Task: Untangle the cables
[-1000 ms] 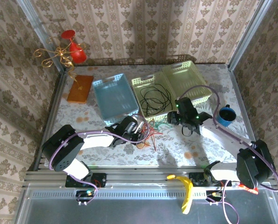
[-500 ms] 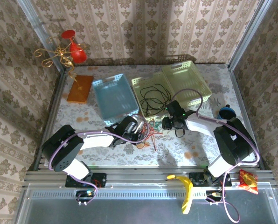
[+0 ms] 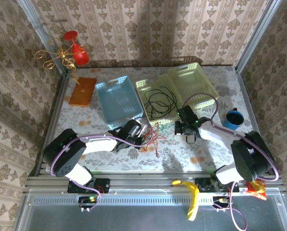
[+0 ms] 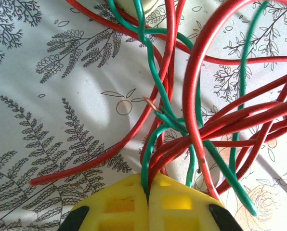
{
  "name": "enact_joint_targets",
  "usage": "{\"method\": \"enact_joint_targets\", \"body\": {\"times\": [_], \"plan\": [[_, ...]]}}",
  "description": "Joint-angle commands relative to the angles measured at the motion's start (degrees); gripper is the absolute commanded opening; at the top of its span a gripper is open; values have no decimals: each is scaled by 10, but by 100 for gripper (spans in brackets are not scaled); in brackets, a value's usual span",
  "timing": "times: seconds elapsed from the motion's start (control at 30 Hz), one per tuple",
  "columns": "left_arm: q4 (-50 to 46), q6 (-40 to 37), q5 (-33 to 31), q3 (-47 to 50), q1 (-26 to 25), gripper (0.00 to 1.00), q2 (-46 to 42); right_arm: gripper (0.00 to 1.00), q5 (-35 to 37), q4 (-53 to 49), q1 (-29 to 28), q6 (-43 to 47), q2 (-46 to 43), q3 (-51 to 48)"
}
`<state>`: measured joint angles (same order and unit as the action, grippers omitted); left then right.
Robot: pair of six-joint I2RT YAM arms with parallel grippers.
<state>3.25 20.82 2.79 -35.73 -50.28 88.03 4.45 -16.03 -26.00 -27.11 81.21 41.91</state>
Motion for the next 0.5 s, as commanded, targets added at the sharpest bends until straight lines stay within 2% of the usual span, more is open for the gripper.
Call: {"method": "enact_joint_targets", "body": {"times": [0.0, 0.17, 0.3, 0.47], "plan": [[-46, -6, -4, 12, 0, 0, 12, 3, -26, -27, 29, -26, -57, -26], [-46, -7, -2, 14, 2, 0, 13, 3, -74, -44, 103, -36, -124, -50], [-41, -7, 1, 15, 4, 0, 17, 3, -82, -56, 155, -45, -167, -58], [-34, -6, 5, 14, 5, 0, 25, 5, -108, -49, 178, -36, -182, -53]]}}
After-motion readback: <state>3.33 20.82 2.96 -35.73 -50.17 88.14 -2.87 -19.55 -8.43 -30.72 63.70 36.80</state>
